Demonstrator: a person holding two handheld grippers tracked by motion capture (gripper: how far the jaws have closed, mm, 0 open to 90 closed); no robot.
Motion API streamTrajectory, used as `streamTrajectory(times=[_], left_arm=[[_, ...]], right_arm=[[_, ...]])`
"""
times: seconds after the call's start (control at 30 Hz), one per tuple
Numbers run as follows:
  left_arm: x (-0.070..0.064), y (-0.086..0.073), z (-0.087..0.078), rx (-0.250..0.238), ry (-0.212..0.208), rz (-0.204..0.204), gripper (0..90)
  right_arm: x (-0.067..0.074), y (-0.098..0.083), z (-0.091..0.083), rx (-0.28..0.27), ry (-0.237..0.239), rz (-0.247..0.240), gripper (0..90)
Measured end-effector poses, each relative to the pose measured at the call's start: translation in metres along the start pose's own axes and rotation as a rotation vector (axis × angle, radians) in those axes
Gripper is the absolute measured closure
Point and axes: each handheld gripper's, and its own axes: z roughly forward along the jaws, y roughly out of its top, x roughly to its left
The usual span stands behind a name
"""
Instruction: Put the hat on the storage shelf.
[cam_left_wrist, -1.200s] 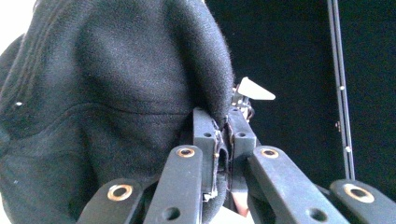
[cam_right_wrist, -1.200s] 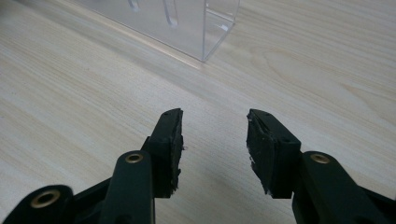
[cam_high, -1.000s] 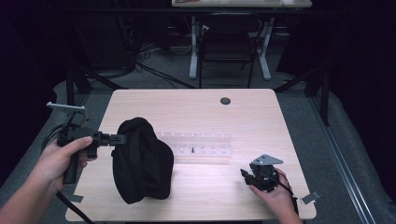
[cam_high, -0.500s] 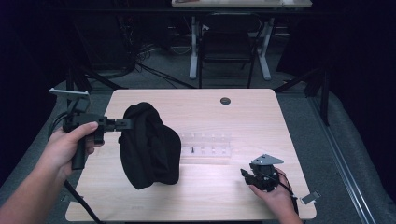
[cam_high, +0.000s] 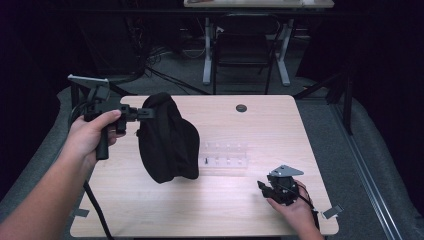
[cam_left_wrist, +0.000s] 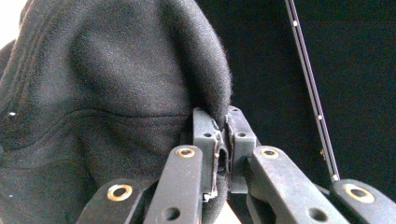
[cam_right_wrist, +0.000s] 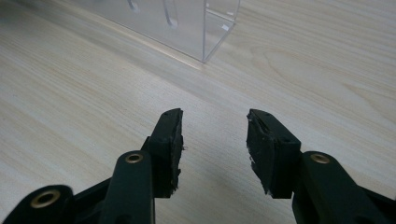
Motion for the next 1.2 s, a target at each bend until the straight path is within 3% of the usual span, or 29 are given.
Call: streamTrajectory(times=[0.4,0.7,1.2], left_arm=[[-0.002,0.016,0.023,-0.011,0.027,-0.009,85.7],[-0.005,0.022,0.035,-0.011,0.09,0.002,85.7],[-0.016,0.027,0.051,-0.002,0.114,0.029,85.6]], right_arm=[[-0.003,0.0,-0.002,-0.012,0.005,0.008,55.5],[-0.004,0.0,-0.002,-0.014,0.015,0.017,55.6],[-0.003,0.001,-0.002,-0.011,0.005,0.004,55.8]])
